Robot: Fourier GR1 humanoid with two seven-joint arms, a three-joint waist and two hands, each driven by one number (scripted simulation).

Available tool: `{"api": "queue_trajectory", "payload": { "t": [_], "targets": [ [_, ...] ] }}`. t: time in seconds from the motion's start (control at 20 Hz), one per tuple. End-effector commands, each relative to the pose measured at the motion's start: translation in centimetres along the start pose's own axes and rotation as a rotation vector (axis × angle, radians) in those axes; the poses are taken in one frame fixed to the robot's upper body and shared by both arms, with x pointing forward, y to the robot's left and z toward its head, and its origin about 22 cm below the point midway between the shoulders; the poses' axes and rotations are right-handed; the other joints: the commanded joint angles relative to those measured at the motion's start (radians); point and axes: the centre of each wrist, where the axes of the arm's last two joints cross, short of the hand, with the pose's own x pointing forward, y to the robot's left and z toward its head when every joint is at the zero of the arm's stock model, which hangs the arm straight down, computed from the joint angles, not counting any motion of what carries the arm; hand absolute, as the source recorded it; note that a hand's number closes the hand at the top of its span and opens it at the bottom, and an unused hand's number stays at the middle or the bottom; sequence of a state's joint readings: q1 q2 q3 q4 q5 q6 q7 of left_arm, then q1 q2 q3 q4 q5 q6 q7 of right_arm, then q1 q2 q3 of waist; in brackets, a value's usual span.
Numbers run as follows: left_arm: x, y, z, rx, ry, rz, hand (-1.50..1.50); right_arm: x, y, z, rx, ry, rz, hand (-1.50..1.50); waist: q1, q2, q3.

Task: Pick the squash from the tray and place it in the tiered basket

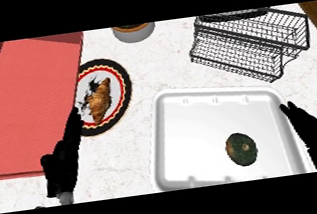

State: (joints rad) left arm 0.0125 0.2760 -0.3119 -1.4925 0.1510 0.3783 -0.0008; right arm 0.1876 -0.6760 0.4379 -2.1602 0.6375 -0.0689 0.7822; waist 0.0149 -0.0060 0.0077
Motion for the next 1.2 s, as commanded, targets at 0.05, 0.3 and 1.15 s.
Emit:
{"api": "queue_trajectory", "payload": {
  "t": [0.05,0.3,1.15],
  "targets": [
    [-2.7,1.5,0.8,0.045,0.136,-0.020,0.00,0.9,1.3,-0.6,0.049,0.067,0.116,-1.50,-0.007,0.007,-0.009],
    [-1.8,1.3,0.3,0.053,0.135,-0.022,0.00,4.4,4.1,-2.3,0.089,0.048,0.075,-1.50,0.003,0.009,-0.008],
    [-3.3,0.6,0.7,0.057,0.129,-0.021,0.00,6.4,5.3,-3.5,0.235,0.165,0.203,-1.50,-0.012,0.007,-0.008]
  ]
}}
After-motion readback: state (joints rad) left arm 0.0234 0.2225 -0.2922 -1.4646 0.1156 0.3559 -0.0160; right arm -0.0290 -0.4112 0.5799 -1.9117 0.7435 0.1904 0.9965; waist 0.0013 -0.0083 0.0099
